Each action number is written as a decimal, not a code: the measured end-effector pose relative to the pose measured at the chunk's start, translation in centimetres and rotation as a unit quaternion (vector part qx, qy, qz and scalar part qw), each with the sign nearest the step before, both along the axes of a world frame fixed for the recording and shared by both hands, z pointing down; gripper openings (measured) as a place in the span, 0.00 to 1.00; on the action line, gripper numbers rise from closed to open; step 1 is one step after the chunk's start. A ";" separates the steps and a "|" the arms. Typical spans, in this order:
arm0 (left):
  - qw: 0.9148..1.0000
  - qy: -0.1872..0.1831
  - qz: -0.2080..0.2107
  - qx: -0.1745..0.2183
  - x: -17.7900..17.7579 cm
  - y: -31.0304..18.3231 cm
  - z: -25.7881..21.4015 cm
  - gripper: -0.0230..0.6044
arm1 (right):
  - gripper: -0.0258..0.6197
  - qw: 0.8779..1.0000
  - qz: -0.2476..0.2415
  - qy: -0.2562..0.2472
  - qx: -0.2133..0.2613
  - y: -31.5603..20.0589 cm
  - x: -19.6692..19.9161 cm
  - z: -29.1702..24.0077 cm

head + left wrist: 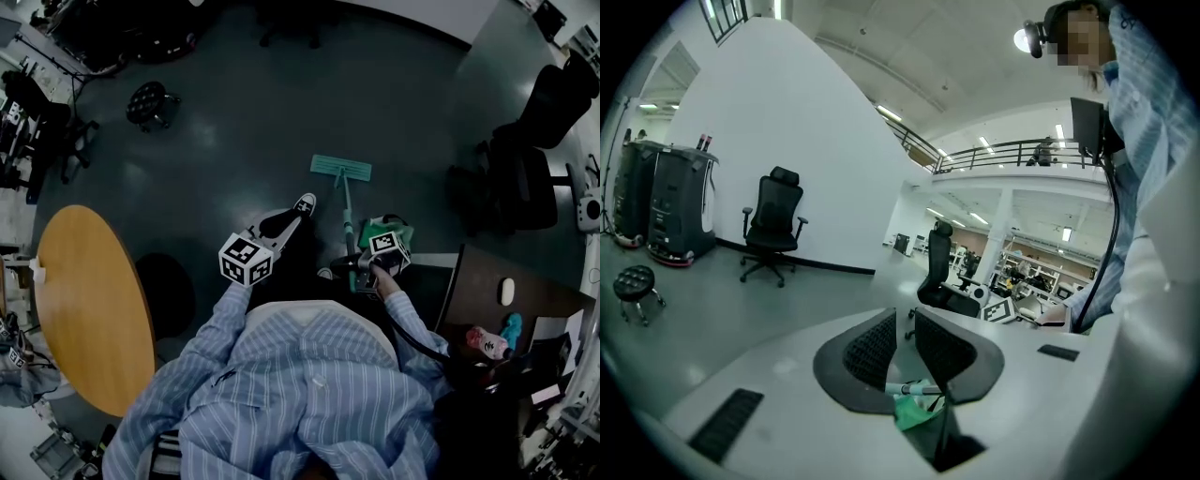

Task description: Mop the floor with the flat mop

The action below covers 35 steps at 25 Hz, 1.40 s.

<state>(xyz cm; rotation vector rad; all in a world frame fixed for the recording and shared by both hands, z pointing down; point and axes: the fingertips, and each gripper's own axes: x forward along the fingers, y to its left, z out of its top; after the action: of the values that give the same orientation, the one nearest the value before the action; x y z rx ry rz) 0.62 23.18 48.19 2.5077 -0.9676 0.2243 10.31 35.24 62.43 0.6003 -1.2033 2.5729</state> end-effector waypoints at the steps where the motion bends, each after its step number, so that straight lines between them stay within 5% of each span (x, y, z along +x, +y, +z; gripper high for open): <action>1: 1.000 -0.001 0.002 -0.001 0.0 -0.6 0.3 0.14 | 0.06 1.000 -0.001 0.000 0.001 -0.6 0.1 0.3; 12: 0.996 -0.015 0.077 -0.041 1.9 -12.1 3.8 0.14 | 0.06 1.000 -0.004 -0.001 0.001 -11.1 0.1 1.4; 26: 0.991 -0.001 0.062 -0.120 -1.9 -30.0 7.7 0.14 | 0.06 0.999 0.049 0.003 0.000 -37.0 0.3 1.2; 35: 0.993 0.005 0.036 -0.112 -4.4 -40.6 9.4 0.14 | 0.06 0.999 0.021 0.044 0.011 -52.2 1.0 5.0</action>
<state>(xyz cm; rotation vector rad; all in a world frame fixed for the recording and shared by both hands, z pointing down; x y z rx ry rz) -3.74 -17.43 57.61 2.3371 -0.8006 0.3238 11.27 -16.95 67.46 0.7423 -1.2054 2.5414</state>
